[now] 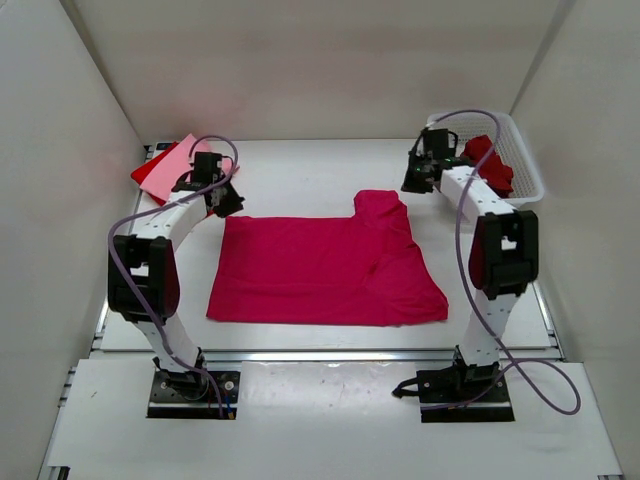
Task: Fold and stack the t-shirts
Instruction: Fold the flattened T-shirt at the center of the board, then pick up the 1/3-folded T-shirt from the center of the board.
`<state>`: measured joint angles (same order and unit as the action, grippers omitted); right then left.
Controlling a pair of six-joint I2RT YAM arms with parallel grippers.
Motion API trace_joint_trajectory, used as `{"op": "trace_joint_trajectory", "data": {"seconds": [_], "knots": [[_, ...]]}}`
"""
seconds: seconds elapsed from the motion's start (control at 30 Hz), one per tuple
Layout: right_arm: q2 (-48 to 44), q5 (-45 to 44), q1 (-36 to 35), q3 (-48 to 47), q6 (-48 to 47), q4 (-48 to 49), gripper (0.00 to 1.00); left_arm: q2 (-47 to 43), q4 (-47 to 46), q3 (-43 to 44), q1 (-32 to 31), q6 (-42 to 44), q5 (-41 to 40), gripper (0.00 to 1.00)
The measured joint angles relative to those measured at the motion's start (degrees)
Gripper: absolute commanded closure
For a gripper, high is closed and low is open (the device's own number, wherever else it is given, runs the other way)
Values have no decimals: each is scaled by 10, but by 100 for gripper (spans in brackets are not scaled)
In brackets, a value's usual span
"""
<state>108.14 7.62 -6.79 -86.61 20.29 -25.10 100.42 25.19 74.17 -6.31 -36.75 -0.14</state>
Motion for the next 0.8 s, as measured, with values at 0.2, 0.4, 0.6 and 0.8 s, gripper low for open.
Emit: {"op": "trace_joint_trajectory", "data": {"seconds": [0.2,0.4,0.6,0.8], "knots": [[183,-60,-38,-235,-24,-80,77,-13,-4,-33,-14,5,22,90],[290,-70,-33,-380,-25,-144,63,-18,-3,-51,-17,10,39,90],[301,-64,-19,-401,-19,-204,63,-24,-4,-54,-12,12,46,90],[301,-46,-18,-391,-16,-241,56,-31,-7,-58,-12,11,52,90]]}}
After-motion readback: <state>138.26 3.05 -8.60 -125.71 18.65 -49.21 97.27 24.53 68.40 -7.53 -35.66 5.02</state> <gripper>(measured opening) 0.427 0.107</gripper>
